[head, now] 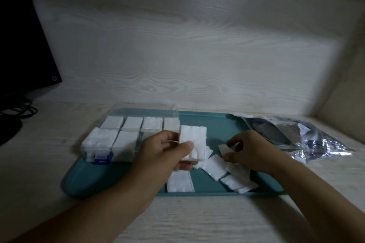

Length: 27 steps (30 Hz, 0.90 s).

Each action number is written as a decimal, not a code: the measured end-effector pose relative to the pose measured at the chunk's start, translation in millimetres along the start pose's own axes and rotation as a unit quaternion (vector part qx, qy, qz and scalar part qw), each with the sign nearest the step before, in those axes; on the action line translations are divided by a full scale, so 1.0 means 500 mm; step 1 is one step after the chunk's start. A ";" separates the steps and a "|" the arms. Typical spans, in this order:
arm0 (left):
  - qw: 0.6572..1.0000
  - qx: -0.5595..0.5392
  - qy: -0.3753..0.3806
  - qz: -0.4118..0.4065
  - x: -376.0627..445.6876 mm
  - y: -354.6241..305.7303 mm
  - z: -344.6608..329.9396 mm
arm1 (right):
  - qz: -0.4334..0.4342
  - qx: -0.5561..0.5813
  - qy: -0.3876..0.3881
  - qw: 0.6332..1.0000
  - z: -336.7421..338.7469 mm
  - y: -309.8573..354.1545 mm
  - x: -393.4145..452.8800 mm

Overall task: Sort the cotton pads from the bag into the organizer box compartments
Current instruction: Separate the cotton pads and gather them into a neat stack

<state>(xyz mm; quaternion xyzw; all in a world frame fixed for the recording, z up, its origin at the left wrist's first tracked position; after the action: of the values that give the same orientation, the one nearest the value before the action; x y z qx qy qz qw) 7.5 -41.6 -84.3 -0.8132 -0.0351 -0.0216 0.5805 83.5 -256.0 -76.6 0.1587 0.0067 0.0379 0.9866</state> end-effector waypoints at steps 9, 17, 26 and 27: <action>1.000 -0.011 -0.010 0.003 0.002 0.001 0.002 | 0.033 0.196 -0.103 0.975 0.049 0.022 -0.026; 1.000 -0.008 -0.014 0.010 0.002 0.001 0.001 | 0.117 0.428 -0.026 0.896 0.079 0.095 -0.098; 0.999 0.042 -0.009 0.009 0.002 0.002 0.004 | 0.175 0.329 0.060 0.926 0.048 0.137 -0.128; 0.999 0.043 -0.008 0.007 0.002 0.002 0.003 | 0.172 0.317 0.044 0.932 0.049 0.137 -0.127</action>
<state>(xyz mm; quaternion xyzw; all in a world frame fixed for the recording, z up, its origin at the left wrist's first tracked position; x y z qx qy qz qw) 8.5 -40.3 -85.7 -0.7877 -0.0352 -0.0099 0.6150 15.7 -203.8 -31.9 0.4602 0.0348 0.2102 0.8619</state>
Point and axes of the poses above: each hand's wrist, its own x-axis towards the middle knuckle, its own z-axis out of the back of the hand, y = z × x, the point moved 3 cm from there along x, towards the middle knuckle, and after that the axes turned 9 degrees about -x, right-handed, at the moved point
